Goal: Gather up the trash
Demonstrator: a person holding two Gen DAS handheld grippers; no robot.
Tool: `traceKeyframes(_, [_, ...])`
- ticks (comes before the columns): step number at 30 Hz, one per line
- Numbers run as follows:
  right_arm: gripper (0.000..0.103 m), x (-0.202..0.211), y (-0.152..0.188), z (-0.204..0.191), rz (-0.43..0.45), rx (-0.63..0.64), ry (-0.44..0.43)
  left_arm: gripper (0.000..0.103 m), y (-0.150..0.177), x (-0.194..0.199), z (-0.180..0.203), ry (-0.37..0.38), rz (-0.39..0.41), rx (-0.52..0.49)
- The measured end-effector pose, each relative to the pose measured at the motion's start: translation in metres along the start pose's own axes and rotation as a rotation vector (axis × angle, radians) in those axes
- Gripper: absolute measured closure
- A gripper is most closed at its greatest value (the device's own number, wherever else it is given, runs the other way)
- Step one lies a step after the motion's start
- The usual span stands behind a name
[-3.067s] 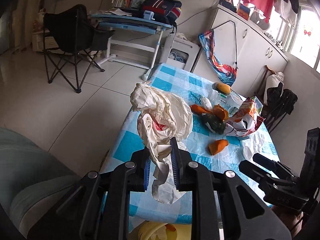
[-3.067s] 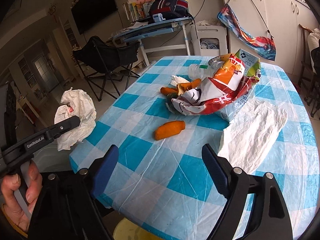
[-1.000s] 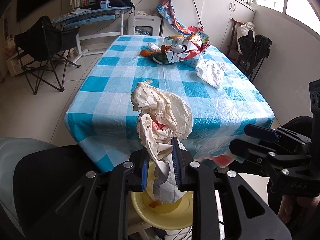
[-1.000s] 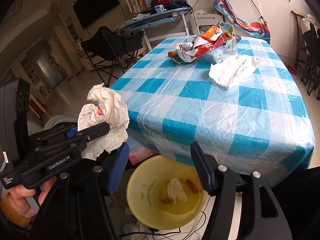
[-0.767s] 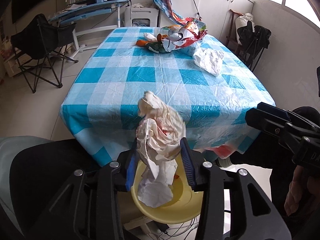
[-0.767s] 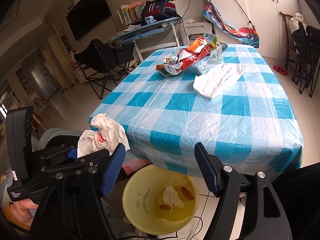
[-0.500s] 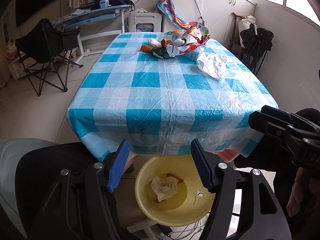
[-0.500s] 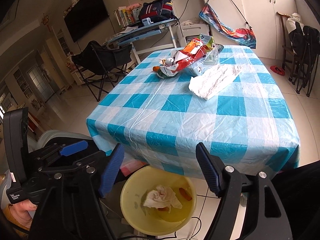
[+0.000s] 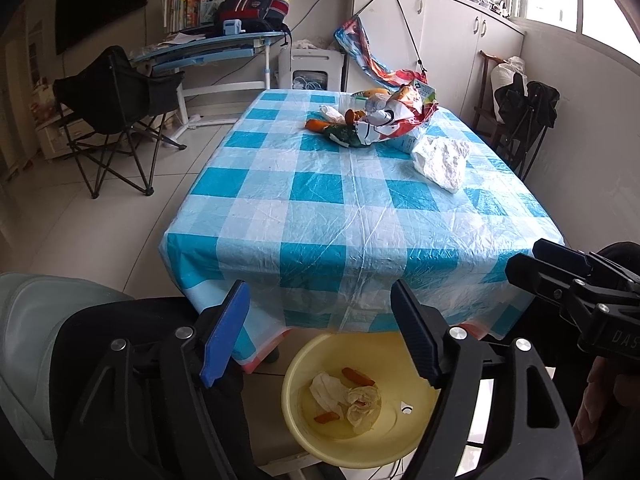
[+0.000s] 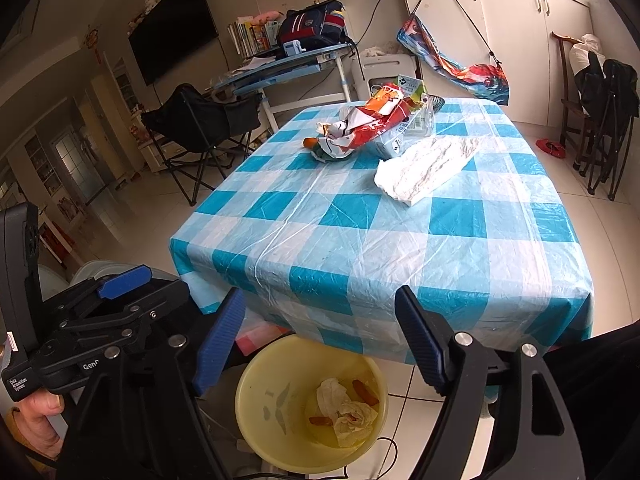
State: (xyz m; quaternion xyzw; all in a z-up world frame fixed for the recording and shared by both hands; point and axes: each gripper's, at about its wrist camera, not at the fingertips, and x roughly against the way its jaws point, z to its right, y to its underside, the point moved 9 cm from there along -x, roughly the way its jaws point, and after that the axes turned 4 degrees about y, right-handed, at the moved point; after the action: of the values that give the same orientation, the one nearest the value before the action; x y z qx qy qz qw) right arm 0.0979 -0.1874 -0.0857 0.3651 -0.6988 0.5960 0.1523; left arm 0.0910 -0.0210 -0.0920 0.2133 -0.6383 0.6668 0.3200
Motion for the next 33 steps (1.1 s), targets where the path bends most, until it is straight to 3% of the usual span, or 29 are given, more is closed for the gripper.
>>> traceKeyframes(19, [0.029, 0.0, -0.004, 0.0, 0.014, 0.007, 0.007, 0.03, -0.007, 0.002, -0.007, -0.007, 0.026, 0.03])
traceKeyframes(33, [0.029, -0.03, -0.04, 0.033, -0.032, -0.015, 0.073, 0.03, -0.06, -0.033, -0.014, -0.005, 0.031, 0.066])
